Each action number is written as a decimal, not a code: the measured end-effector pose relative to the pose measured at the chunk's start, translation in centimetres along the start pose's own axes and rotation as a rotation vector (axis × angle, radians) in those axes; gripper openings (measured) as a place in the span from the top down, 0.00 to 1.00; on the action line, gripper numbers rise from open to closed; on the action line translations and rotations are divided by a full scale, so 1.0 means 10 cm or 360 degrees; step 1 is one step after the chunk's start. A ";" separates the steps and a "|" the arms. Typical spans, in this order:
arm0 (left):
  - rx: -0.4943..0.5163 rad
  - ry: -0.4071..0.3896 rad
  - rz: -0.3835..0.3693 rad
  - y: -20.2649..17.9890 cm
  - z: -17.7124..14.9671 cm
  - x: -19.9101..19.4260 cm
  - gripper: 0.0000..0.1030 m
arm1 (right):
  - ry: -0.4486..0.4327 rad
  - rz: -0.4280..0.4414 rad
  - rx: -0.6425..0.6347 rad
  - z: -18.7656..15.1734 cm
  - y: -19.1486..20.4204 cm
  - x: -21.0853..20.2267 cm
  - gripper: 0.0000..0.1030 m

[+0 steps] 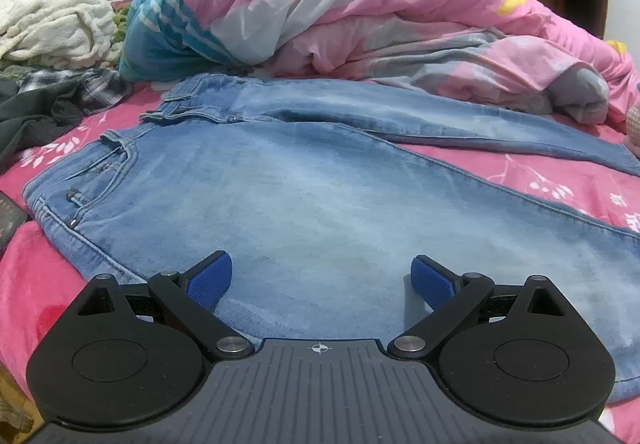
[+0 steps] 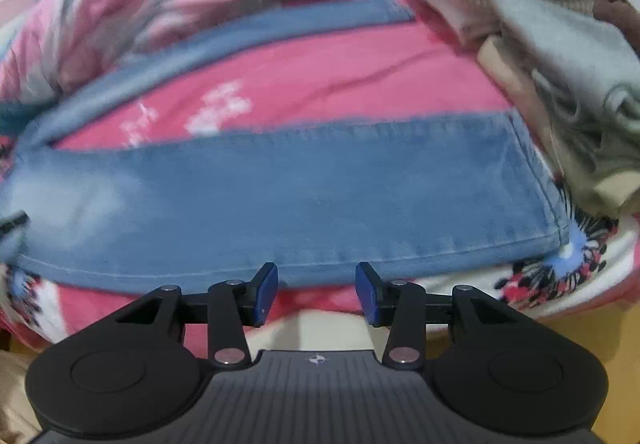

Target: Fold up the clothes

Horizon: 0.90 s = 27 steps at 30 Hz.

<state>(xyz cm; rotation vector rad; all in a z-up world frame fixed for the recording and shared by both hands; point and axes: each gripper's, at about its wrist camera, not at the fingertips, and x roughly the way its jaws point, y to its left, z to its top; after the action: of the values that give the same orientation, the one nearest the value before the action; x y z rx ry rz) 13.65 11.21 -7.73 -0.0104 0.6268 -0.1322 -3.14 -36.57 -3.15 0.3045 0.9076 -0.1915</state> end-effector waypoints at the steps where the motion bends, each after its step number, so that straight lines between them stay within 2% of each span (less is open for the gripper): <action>1: 0.0006 -0.0002 0.0003 -0.01 0.00 0.00 0.06 | -0.0044 0.0024 -0.0007 0.06 0.08 -0.05 0.56; 4: 0.0021 -0.0013 0.0020 0.01 -0.02 -0.02 0.06 | -0.0146 0.0192 -0.0107 0.25 0.45 -0.04 0.56; 7: 0.0027 -0.0026 0.0058 0.08 -0.06 -0.04 0.06 | -0.0139 0.0372 -0.0280 0.31 1.00 0.21 0.56; 13: 0.0044 -0.0057 0.0100 0.31 -0.17 -0.12 0.05 | -0.0143 0.0611 -0.0547 0.04 2.04 0.72 0.56; 16: -0.0012 -0.0056 0.0123 0.46 -0.20 -0.16 0.05 | -0.0065 0.0603 -0.0734 -0.26 2.47 0.87 0.56; 19: -0.0062 -0.0059 0.0146 0.59 -0.21 -0.20 0.05 | -0.0041 0.0692 -0.0945 -0.58 2.71 0.73 0.55; 22: -0.0168 -0.0083 0.0137 0.75 -0.23 -0.28 0.06 | 0.0018 0.0968 -0.1020 -0.65 2.78 0.49 0.58; 23: -0.0201 -0.0098 0.0141 0.80 -0.22 -0.32 0.06 | -0.0013 0.1003 -0.1012 -0.62 2.78 0.44 0.58; 27: -0.0292 -0.0158 0.0184 0.97 -0.09 -0.40 0.06 | -0.0189 0.0887 -0.0994 -0.34 2.86 0.47 0.58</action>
<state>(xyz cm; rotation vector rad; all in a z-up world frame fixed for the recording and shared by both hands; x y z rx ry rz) 11.12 21.40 -6.58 -0.1571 0.5375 0.0377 5.48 -8.71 -3.80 -0.0448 0.6934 0.5766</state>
